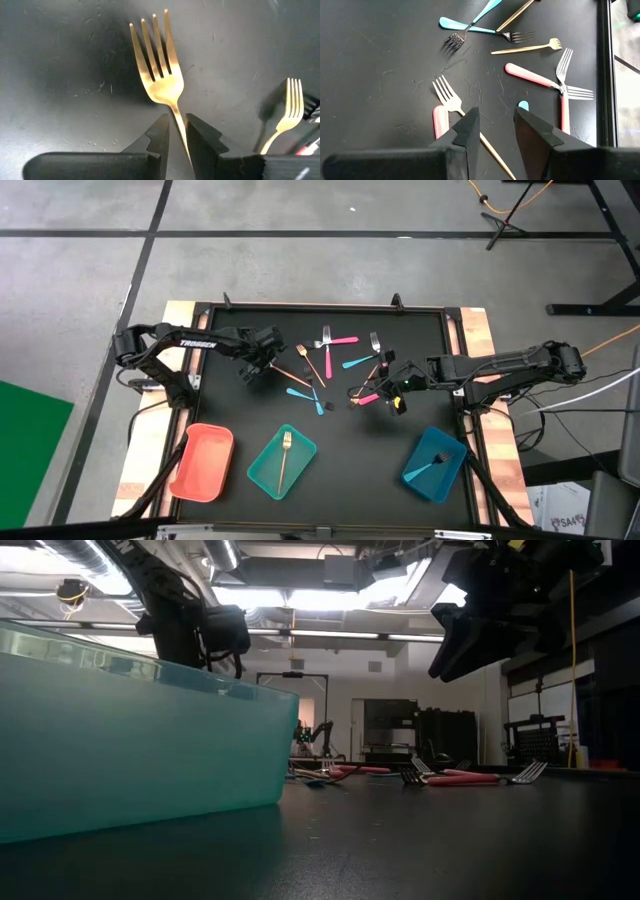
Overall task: Sort silverware by color (type)
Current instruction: Put the gold fork into the green bin
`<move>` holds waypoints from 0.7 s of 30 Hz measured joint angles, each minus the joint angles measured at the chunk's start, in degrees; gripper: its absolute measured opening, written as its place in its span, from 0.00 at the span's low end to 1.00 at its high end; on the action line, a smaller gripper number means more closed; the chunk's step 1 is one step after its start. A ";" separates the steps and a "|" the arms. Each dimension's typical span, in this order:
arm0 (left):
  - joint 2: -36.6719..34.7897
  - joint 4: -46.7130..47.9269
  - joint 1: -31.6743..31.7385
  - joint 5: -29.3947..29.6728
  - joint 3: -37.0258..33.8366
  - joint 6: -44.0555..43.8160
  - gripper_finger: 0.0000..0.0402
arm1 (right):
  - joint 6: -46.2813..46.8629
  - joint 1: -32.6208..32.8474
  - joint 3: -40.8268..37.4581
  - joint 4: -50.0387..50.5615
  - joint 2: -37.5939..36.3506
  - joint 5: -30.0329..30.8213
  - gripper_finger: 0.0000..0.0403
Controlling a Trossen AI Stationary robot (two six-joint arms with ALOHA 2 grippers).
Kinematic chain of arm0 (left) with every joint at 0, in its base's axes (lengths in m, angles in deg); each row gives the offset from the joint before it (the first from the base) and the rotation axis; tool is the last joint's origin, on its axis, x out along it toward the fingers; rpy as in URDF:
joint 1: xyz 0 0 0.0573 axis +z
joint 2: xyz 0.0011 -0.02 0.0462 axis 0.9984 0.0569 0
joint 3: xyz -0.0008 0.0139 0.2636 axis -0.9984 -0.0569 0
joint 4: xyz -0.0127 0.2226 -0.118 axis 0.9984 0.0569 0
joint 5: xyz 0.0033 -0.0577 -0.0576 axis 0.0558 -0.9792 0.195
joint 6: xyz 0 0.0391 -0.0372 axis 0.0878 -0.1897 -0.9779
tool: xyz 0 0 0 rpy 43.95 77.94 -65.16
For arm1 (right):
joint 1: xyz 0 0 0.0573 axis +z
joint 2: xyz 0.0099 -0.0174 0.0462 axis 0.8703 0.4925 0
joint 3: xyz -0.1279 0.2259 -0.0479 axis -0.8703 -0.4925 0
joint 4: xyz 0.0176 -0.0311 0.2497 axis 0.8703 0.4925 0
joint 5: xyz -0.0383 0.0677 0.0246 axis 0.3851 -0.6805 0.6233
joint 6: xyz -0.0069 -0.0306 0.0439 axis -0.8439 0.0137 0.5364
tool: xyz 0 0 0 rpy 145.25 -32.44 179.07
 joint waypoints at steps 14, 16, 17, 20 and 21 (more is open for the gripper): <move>4.28 -1.79 0.11 -0.87 0.22 0.25 0.14 | -0.02 0.01 0.00 -0.02 0.00 -0.01 0.28; 4.28 -1.55 0.26 -0.90 0.22 1.31 0.14 | -0.04 0.00 0.00 -0.02 0.00 0.00 0.28; 4.29 -1.55 0.26 -0.90 0.20 1.98 0.14 | -0.04 0.00 0.00 -0.02 0.00 0.00 0.28; 4.31 -1.49 0.26 -0.87 0.20 4.76 0.12 | -0.04 0.00 0.00 -0.02 0.00 0.00 0.28; 4.33 -1.46 0.26 -0.87 0.18 5.60 0.11 | -0.04 0.02 0.00 -0.02 0.00 -0.01 0.28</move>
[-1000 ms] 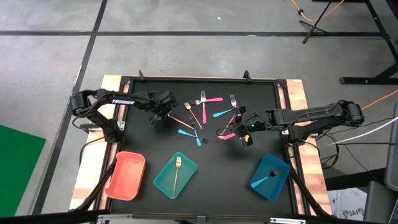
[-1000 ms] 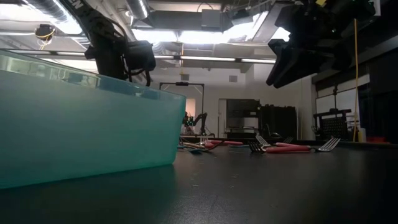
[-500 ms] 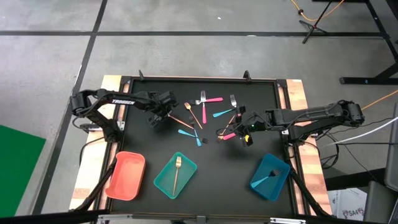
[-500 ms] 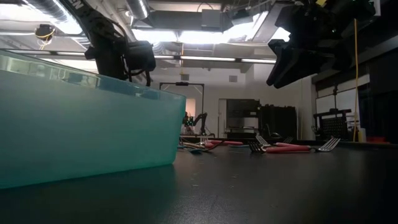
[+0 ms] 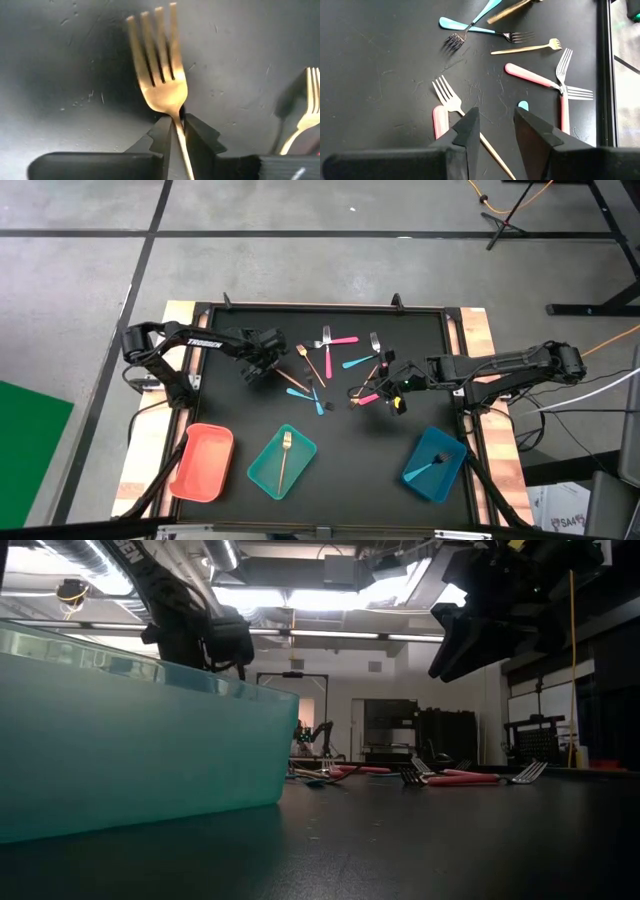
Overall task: Sort silverware by color (type)
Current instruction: Put the gold fork into the green bin
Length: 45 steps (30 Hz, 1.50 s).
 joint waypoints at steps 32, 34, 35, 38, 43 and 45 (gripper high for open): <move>-0.42 -1.42 -2.22 -15.55 17.73 33.77 0.01 | 0.08 -0.02 0.00 -0.15 0.00 0.01 0.28; -0.45 -1.19 -4.49 -17.03 20.08 33.71 0.01 | 0.09 0.00 0.00 -0.14 0.00 -0.01 0.28; -0.48 -1.19 -5.87 -17.50 21.00 33.63 0.01 | 0.10 -0.02 0.00 -0.13 0.00 0.01 0.28; -0.48 -0.27 -10.50 -17.79 23.03 32.16 0.01 | 0.11 -0.02 0.00 -0.11 0.00 0.01 0.28; -0.48 0.04 -19.90 -17.54 23.65 26.03 0.01 | 0.17 -0.02 0.00 -0.04 0.00 0.01 0.28; -0.48 0.09 -23.91 -16.66 23.65 23.18 0.01 | 0.20 0.00 0.00 0.00 0.00 0.00 0.28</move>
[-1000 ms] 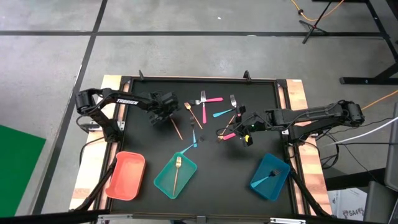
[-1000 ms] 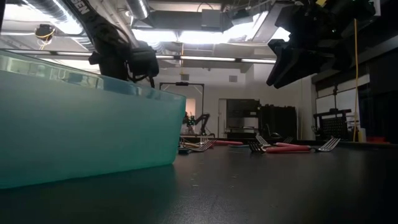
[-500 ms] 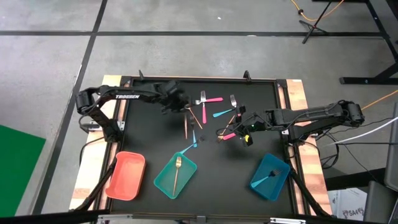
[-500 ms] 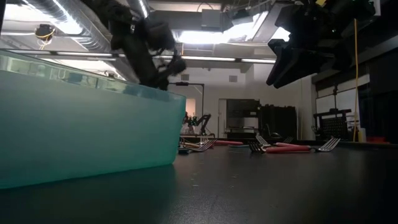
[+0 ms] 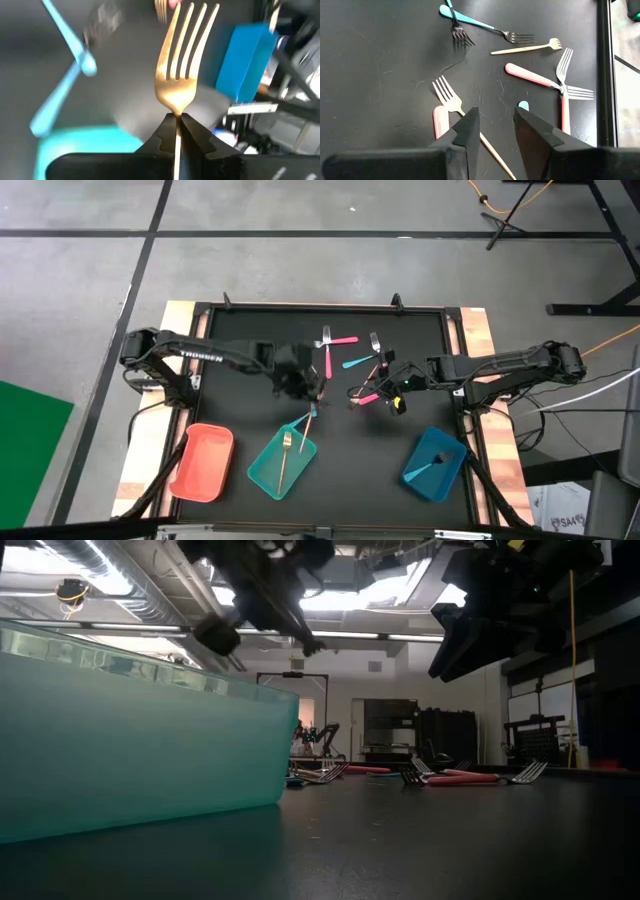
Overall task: Sort silverware by color (type)
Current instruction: Put the gold fork into the green bin
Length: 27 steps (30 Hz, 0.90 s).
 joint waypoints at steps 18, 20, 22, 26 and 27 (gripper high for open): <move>3.55 4.39 -22.16 13.55 0.02 -19.47 0.02 | 4.99 -0.02 0.00 0.03 0.00 0.00 0.28; 4.36 5.83 -22.67 13.37 0.02 -19.49 0.02 | 5.04 0.00 0.00 0.16 0.02 -0.01 0.28; 4.96 6.50 -22.55 12.15 0.02 -19.55 0.02 | 5.05 -0.02 0.00 0.18 0.02 0.01 0.28; 6.17 9.03 -22.49 8.92 0.02 -19.83 0.02 | 5.05 -0.02 0.00 0.80 0.02 -0.01 0.28; 6.49 9.67 -22.49 7.86 0.02 -19.97 0.02 | 5.05 0.00 0.00 0.98 0.02 -0.03 0.28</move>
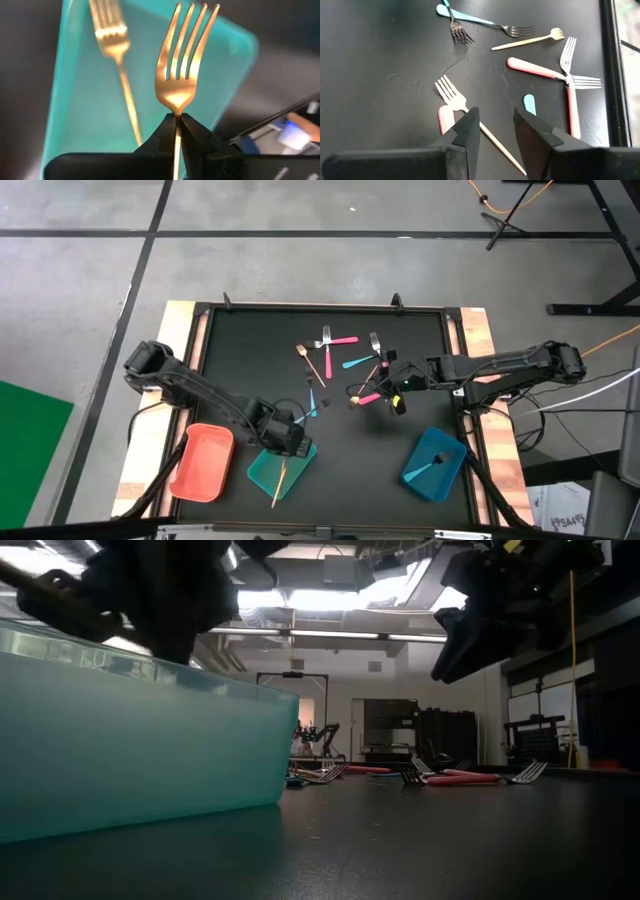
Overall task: Sort silverware by color (type)
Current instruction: Put the gold fork into the green bin, then put the blue fork into the blue bin
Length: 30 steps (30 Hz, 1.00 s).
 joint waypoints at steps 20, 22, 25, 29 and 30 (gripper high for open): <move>1.29 2.69 1.06 -1.61 0.00 -0.83 0.04 | 0.00 0.00 0.00 0.21 0.00 0.02 0.28; 1.29 2.69 1.27 -1.62 0.00 -0.81 0.06 | 0.00 0.00 0.00 0.21 0.00 0.02 0.28; 1.29 2.69 1.29 -1.39 0.00 -0.81 0.10 | 0.00 0.00 0.00 0.21 0.00 0.02 0.28; 1.29 2.69 1.29 -1.23 0.00 -0.78 0.13 | 0.00 0.00 0.00 0.21 0.00 0.02 0.28; 1.29 2.69 1.29 -1.06 0.00 -0.78 0.13 | 0.00 0.00 0.00 0.21 0.00 0.02 0.28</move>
